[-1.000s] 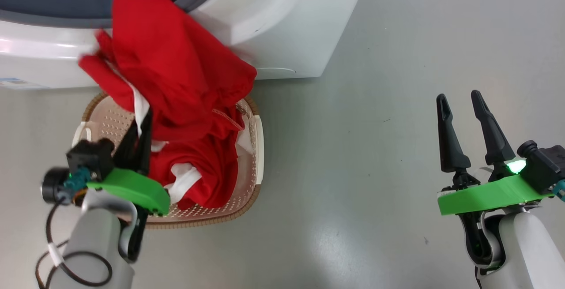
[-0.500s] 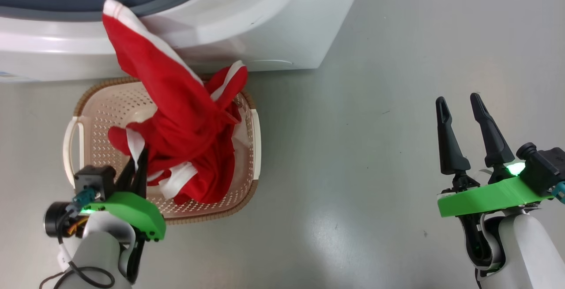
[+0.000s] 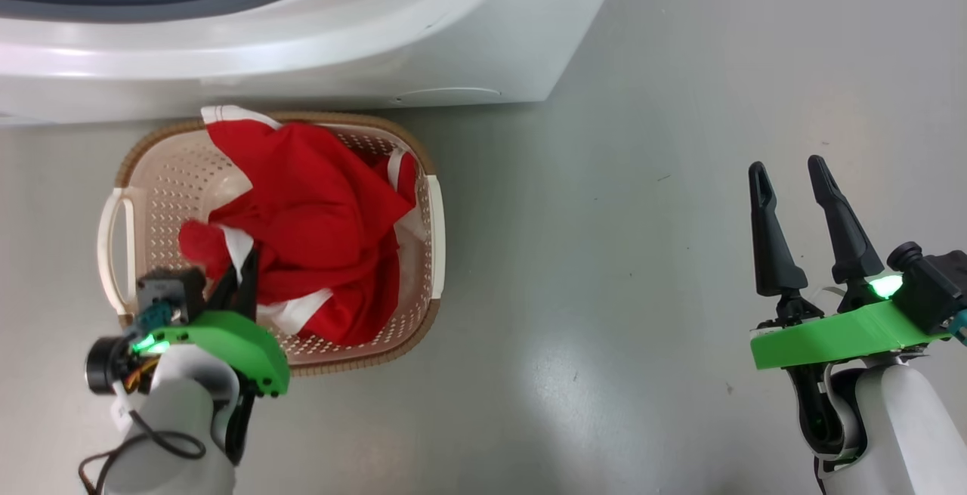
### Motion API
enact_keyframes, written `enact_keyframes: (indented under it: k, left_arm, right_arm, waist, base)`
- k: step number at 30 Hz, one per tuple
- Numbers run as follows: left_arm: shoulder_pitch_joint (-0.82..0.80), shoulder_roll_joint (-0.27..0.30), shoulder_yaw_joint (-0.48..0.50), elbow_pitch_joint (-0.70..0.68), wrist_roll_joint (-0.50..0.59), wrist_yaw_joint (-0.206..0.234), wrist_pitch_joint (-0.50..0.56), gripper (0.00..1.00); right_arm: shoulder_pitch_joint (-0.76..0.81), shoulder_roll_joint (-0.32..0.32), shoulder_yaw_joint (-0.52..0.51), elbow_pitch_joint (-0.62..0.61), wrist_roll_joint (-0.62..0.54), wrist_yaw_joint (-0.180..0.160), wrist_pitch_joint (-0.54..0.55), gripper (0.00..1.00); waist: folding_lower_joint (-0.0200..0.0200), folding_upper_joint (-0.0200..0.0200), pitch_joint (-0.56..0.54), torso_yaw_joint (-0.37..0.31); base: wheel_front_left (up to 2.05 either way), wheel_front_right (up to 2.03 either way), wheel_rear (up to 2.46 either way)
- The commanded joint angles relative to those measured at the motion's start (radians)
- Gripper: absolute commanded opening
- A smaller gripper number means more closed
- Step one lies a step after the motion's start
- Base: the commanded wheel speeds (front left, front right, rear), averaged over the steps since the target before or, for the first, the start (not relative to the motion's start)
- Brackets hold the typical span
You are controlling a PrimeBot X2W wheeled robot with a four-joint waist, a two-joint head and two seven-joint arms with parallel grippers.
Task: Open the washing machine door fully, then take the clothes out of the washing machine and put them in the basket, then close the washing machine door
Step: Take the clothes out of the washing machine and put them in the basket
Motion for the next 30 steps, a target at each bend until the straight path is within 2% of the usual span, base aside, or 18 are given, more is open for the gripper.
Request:
enact_keyframes:
  k: [1, 3, 4, 5, 6, 8, 10, 11, 12, 21, 30]
  left_arm:
    - [0.0, 0.03, 0.028, -0.004, 0.001, -0.003, -0.008, 0.0]
    - [-0.019, 0.026, 0.031, 0.007, 0.0, -0.004, -0.008, 0.0]
    - [-0.028, 0.025, 0.033, 0.011, -0.001, -0.004, -0.008, 0.06]
    - [-0.044, 0.022, 0.037, 0.021, -0.003, -0.004, -0.008, 0.22]
    - [-0.052, 0.021, 0.039, 0.028, -0.004, -0.004, -0.008, 0.27]
    - [-0.065, 0.019, 0.043, 0.044, -0.006, -0.005, -0.008, 0.49]
    - [-0.074, 0.02, 0.047, 0.055, -0.006, -0.005, -0.008, 0.84]
    - [-0.077, 0.02, 0.048, 0.059, -0.007, -0.005, -0.008, 0.97]
    - [-0.08, 0.02, 0.05, 0.062, -0.007, -0.005, -0.008, 1.0]
    - [-0.078, 0.02, 0.061, 0.051, -0.01, -0.006, -0.008, 1.0]
    - [-0.029, 0.012, 0.065, -0.087, -0.017, -0.007, -0.008, 1.0]
  right_arm:
    - [-0.005, -0.002, 0.024, -0.025, -0.011, 0.007, -0.006, 1.0]
    - [-0.009, -0.003, 0.023, -0.025, -0.012, 0.007, -0.006, 1.0]
    - [-0.011, -0.003, 0.024, -0.026, -0.012, 0.007, -0.006, 1.0]
    - [-0.015, -0.003, 0.025, -0.026, -0.012, 0.007, -0.006, 1.0]
    - [-0.018, -0.003, 0.026, -0.025, -0.012, 0.007, -0.006, 1.0]
    - [-0.022, -0.003, 0.027, -0.024, -0.012, 0.007, -0.006, 1.0]
    - [-0.025, -0.003, 0.027, -0.024, -0.012, 0.007, -0.006, 1.0]
    - [-0.025, -0.002, 0.026, -0.024, -0.011, 0.007, -0.006, 1.0]
    - [-0.025, -0.002, 0.025, -0.024, -0.011, 0.007, -0.006, 1.0]
    - [-0.023, -0.001, 0.021, -0.018, -0.012, 0.007, -0.006, 1.0]
    - [-0.008, -0.003, 0.028, -0.002, -0.009, 0.007, -0.006, 1.0]
  waist:
    - [0.0, -0.0001, 0.006, 0.001]
    - [0.0, -0.0001, 0.013, 0.001]
    - [0.0, -0.0001, 0.016, 0.001]
    - [0.0, -0.0001, 0.021, 0.0]
    - [0.0, -0.0001, 0.024, -0.002]
    - [0.0, -0.0001, 0.027, -0.005]
    - [0.0, -0.0001, 0.029, -0.008]
    - [0.0, -0.0001, 0.029, -0.009]
    - [0.0, -0.0001, 0.029, -0.01]
    - [0.0, -0.0001, 0.014, -0.007]
    - [0.0, -0.0001, -0.06, -0.002]
  base:
    - [0.0, 0.0, 0.0]
    - [0.0, 0.0, 0.0]
    - [0.0, 0.0, 0.0]
    - [0.0, 0.0, 0.0]
    - [0.0, 0.0, 0.0]
    - [0.0, 0.0, 0.0]
    - [0.0, 0.0, 0.0]
    - [0.0, 0.0, 0.0]
    - [0.0, 0.0, 0.0]
    - [0.0, 0.0, 0.0]
    - [0.0, 0.0, 0.0]
